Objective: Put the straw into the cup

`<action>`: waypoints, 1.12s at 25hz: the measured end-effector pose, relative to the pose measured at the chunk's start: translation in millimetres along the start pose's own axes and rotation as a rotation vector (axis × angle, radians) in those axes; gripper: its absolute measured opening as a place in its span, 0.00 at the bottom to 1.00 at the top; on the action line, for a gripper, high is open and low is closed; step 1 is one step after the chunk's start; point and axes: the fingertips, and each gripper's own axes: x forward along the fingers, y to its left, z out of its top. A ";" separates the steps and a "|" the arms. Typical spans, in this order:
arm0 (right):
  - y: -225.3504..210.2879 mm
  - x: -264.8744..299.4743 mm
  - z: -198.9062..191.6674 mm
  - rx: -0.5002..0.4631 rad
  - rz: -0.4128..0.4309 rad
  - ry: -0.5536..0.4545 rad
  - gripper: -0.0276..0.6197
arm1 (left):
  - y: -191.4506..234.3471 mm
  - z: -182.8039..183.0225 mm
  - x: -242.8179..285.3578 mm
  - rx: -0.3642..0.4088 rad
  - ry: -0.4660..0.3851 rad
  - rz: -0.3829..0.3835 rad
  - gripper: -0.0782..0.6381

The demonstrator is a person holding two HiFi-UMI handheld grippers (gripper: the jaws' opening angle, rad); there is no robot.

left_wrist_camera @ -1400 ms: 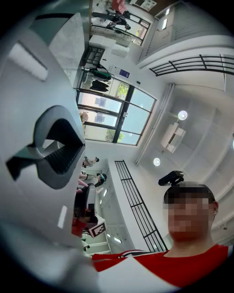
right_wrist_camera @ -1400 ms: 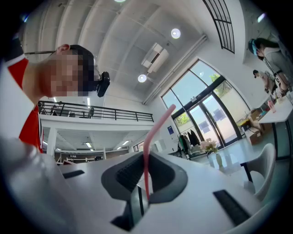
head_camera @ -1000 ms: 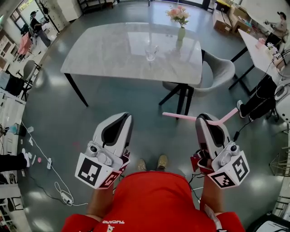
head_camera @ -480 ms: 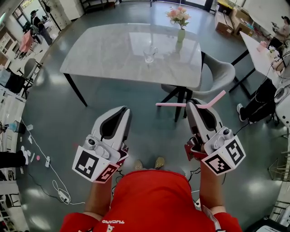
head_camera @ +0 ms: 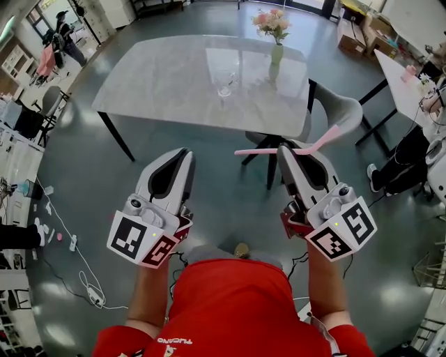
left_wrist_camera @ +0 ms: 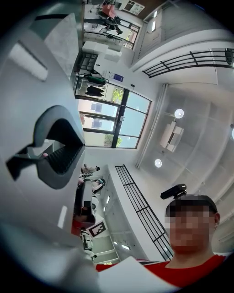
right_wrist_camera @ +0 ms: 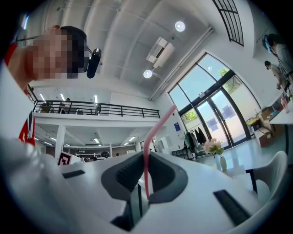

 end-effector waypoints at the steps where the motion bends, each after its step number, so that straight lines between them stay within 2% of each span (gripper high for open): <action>1: -4.1 -1.2 0.1 0.003 0.002 0.000 0.08 | -1.8 -1.3 2.9 0.003 0.004 0.003 0.12; 7: -22.6 7.9 -5.1 0.027 0.013 0.008 0.08 | 2.1 -6.4 16.8 0.019 0.025 0.021 0.12; 16: -52.7 38.7 -13.5 0.025 0.010 0.025 0.08 | 32.2 -18.2 47.2 0.016 0.022 0.032 0.12; 24: -87.1 91.9 -24.9 0.005 -0.021 0.051 0.08 | 83.2 -33.4 89.4 -0.002 0.023 0.013 0.12; 28: -104.2 127.0 -32.0 0.001 -0.046 0.066 0.08 | 112.1 -41.8 113.6 0.018 0.046 -0.014 0.12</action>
